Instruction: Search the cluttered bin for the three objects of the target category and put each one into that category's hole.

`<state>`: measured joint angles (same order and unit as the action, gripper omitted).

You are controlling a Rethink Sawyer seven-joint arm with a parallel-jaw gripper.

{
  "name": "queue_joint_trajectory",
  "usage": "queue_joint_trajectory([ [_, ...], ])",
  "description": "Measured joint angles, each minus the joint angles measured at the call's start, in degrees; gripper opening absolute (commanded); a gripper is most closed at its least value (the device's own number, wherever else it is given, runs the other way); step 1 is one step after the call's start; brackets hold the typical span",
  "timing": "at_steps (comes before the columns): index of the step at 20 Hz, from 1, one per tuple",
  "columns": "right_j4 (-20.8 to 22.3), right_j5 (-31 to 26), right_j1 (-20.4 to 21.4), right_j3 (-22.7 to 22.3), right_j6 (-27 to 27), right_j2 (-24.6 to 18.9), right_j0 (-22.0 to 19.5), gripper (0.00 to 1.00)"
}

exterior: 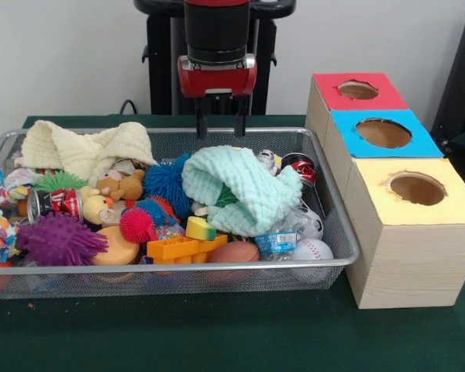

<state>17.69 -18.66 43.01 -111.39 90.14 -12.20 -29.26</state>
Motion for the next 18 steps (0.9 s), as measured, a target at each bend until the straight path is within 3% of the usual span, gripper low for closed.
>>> queue_joint_trajectory([
  [7, 3.0, 0.2, -1.5, 2.7, 0.0, -2.7, -1.9, 1.0],
  [18, 3.6, -0.6, -5.3, 9.6, 0.0, -8.6, -2.6, 1.0],
])
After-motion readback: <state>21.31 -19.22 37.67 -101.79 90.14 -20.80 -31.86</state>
